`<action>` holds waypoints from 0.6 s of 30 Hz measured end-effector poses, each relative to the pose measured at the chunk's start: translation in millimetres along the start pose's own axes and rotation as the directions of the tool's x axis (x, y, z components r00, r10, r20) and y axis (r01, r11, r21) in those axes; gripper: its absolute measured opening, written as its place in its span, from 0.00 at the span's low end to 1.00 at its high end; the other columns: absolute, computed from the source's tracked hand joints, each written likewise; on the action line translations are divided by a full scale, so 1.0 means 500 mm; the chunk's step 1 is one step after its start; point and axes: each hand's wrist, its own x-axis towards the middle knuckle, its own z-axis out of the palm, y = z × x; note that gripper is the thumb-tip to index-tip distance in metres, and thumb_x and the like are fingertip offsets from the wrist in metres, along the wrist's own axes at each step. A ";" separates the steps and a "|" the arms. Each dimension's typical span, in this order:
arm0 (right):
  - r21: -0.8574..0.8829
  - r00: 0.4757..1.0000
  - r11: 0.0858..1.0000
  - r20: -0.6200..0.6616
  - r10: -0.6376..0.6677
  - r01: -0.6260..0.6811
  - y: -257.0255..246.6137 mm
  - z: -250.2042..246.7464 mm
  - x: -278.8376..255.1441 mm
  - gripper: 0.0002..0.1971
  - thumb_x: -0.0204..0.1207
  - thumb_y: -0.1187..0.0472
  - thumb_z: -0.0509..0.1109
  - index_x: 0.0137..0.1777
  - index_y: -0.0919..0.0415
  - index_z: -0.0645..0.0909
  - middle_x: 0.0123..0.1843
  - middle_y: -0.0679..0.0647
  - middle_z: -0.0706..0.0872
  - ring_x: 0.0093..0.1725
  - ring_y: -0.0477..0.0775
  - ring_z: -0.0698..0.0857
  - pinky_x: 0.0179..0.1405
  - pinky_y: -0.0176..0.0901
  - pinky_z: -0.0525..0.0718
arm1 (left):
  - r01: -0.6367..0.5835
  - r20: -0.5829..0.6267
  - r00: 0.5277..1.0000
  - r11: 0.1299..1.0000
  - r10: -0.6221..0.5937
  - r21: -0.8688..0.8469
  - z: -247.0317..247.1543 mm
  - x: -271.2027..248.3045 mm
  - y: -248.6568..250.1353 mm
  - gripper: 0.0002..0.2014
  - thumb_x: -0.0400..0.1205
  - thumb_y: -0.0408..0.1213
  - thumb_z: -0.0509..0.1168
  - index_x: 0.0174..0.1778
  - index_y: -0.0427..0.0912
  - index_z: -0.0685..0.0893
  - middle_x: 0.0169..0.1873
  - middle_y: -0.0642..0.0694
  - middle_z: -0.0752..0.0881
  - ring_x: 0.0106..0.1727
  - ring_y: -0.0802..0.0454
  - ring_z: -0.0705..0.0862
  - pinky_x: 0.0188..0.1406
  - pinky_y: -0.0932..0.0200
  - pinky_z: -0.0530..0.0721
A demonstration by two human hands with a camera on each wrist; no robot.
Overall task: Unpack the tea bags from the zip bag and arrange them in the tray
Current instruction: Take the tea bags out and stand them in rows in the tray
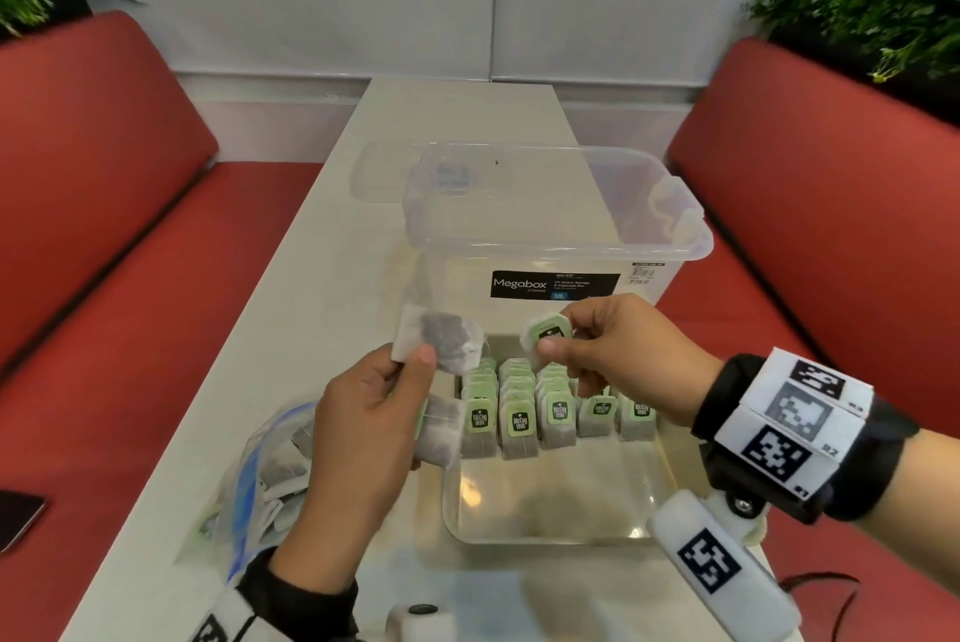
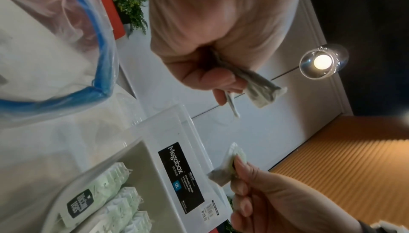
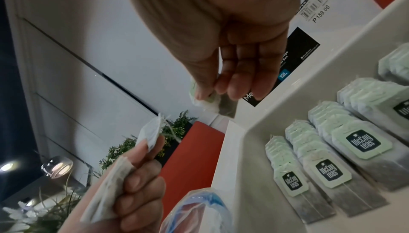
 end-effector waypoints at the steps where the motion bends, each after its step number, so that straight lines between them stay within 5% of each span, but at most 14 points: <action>1: 0.002 1.000 1.000 0.007 0.001 -0.001 0.000 -0.002 -0.002 0.07 0.74 0.57 0.74 0.42 0.61 0.88 0.22 0.45 0.77 0.22 0.46 0.77 0.24 0.34 0.75 | 0.000 -0.009 1.000 0.999 0.000 -0.036 -0.003 0.000 0.003 0.10 0.81 0.41 0.63 0.36 0.48 0.87 0.21 0.46 0.77 0.20 0.55 0.74 0.13 0.65 0.70; 5: 0.065 0.996 0.997 0.088 0.021 -0.027 -0.002 -0.008 -0.009 0.05 0.77 0.60 0.71 0.40 0.59 0.85 0.21 0.42 0.82 0.24 0.50 0.67 0.17 0.30 0.65 | 0.005 -0.043 0.999 0.985 -0.013 -0.172 -0.010 0.000 0.015 0.12 0.82 0.40 0.61 0.32 0.47 0.82 0.14 0.54 0.74 0.15 0.61 0.71 0.13 0.68 0.69; 10: 0.028 0.997 0.998 0.064 0.050 -0.052 0.015 -0.024 0.001 0.07 0.74 0.62 0.72 0.42 0.67 0.84 0.33 0.55 0.85 0.34 0.55 0.72 0.29 0.42 0.71 | 0.087 0.022 0.996 0.969 -0.084 -0.232 0.005 -0.013 -0.010 0.11 0.78 0.44 0.63 0.32 0.48 0.85 0.15 0.54 0.73 0.16 0.60 0.70 0.15 0.67 0.69; 13: -0.193 0.999 0.981 0.023 0.029 -0.024 0.037 -0.035 0.012 0.04 0.70 0.63 0.75 0.36 0.58 0.83 0.32 0.58 0.83 0.32 0.50 0.78 0.33 0.42 0.76 | 0.121 0.067 0.992 0.970 -0.109 -0.209 0.022 -0.030 -0.040 0.10 0.73 0.49 0.63 0.34 0.54 0.89 0.20 0.49 0.77 0.22 0.54 0.74 0.20 0.63 0.72; 18: -0.585 0.994 0.810 0.107 0.026 0.042 0.065 -0.022 0.028 0.07 0.72 0.56 0.73 0.47 0.49 0.80 0.33 0.41 0.77 0.37 0.46 0.78 0.32 0.35 0.72 | 0.044 0.106 0.994 0.984 -0.025 -0.175 0.048 -0.046 -0.072 0.12 0.73 0.47 0.63 0.43 0.48 0.89 0.36 0.49 0.91 0.37 0.54 0.88 0.32 0.63 0.84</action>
